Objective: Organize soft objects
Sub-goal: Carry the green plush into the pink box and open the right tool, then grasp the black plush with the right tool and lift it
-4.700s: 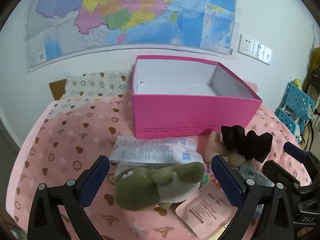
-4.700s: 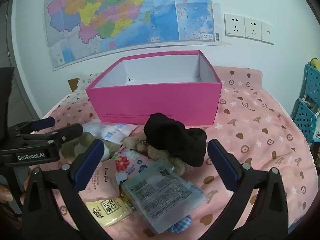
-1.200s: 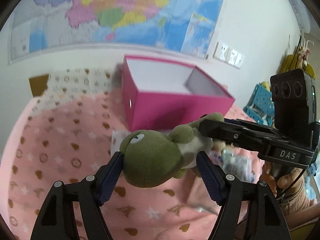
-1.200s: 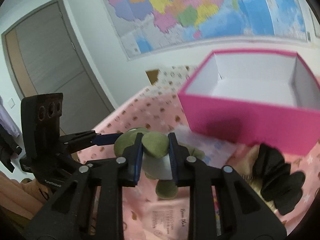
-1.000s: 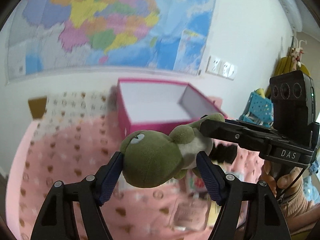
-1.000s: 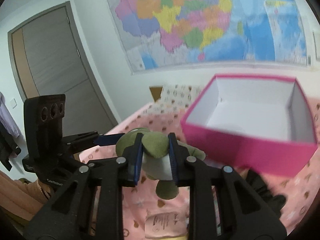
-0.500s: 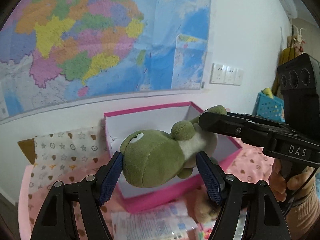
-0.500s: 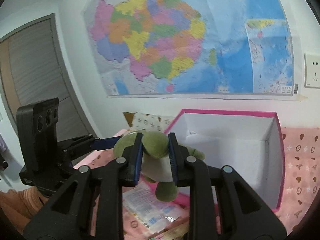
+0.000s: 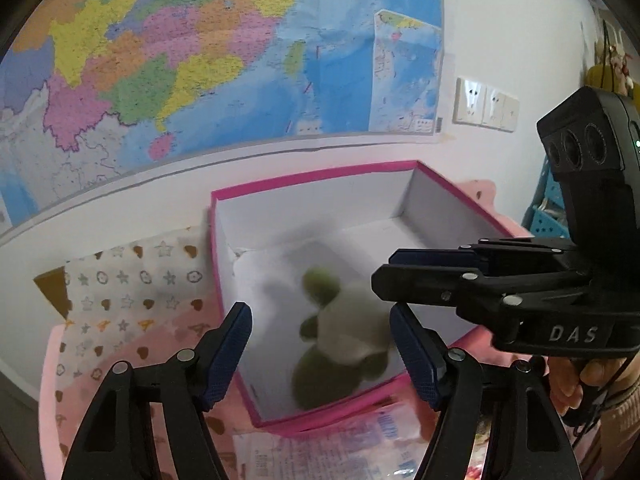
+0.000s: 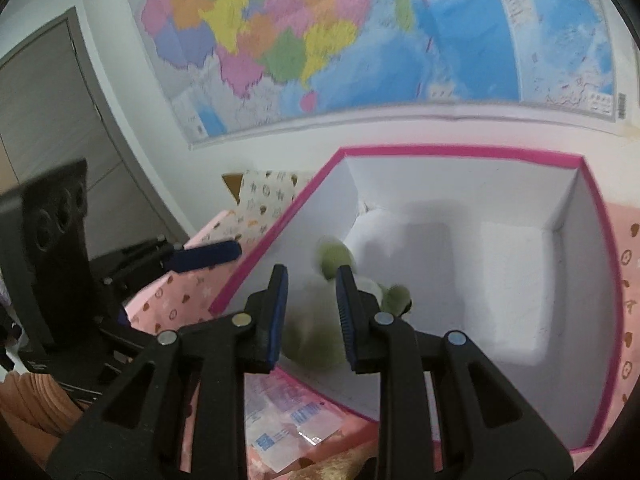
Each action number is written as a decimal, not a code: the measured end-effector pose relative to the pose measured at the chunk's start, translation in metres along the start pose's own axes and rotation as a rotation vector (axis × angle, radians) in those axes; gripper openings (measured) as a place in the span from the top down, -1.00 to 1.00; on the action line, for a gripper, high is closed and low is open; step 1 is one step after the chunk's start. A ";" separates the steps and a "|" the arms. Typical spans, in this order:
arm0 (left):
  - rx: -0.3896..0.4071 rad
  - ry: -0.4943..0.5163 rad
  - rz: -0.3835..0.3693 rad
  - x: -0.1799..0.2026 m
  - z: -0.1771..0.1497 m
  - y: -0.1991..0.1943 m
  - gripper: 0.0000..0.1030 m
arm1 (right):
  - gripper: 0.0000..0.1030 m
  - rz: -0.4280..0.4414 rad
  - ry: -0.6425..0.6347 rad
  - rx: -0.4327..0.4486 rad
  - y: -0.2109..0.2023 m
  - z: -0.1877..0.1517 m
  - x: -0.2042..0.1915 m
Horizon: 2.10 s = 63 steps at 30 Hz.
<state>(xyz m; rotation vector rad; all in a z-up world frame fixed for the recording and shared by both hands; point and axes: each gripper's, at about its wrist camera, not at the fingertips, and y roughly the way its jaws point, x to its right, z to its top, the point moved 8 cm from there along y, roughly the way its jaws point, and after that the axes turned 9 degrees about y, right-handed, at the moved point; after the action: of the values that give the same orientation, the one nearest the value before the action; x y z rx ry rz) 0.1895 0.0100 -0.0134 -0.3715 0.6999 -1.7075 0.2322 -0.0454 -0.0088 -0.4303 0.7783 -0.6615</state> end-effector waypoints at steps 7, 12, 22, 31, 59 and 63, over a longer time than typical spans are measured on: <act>0.006 -0.031 0.012 -0.008 -0.012 -0.007 -0.42 | 0.25 -0.032 0.046 0.001 -0.008 -0.002 0.017; 0.039 -0.042 0.009 -0.007 -0.015 -0.020 -0.43 | 0.16 -0.067 0.099 0.017 -0.028 -0.004 0.040; 0.111 -0.044 -0.046 0.015 -0.019 -0.051 -0.62 | -0.03 -0.063 0.138 0.081 -0.086 -0.024 0.049; 0.130 0.079 -0.185 0.083 -0.033 -0.062 -0.64 | -0.43 -0.116 0.067 0.058 -0.134 -0.093 0.037; 0.000 0.054 -0.320 0.113 -0.045 -0.018 -0.63 | 0.72 -0.202 0.041 0.074 -0.132 -0.103 0.055; 0.021 0.080 -0.390 0.129 -0.038 -0.024 -0.63 | 0.72 -0.155 0.053 0.107 -0.146 -0.092 0.046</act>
<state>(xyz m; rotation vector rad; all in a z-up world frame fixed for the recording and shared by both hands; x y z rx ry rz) 0.1157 -0.1012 -0.0429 -0.4483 0.6994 -2.1063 0.1313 -0.1924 -0.0069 -0.3785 0.7610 -0.8586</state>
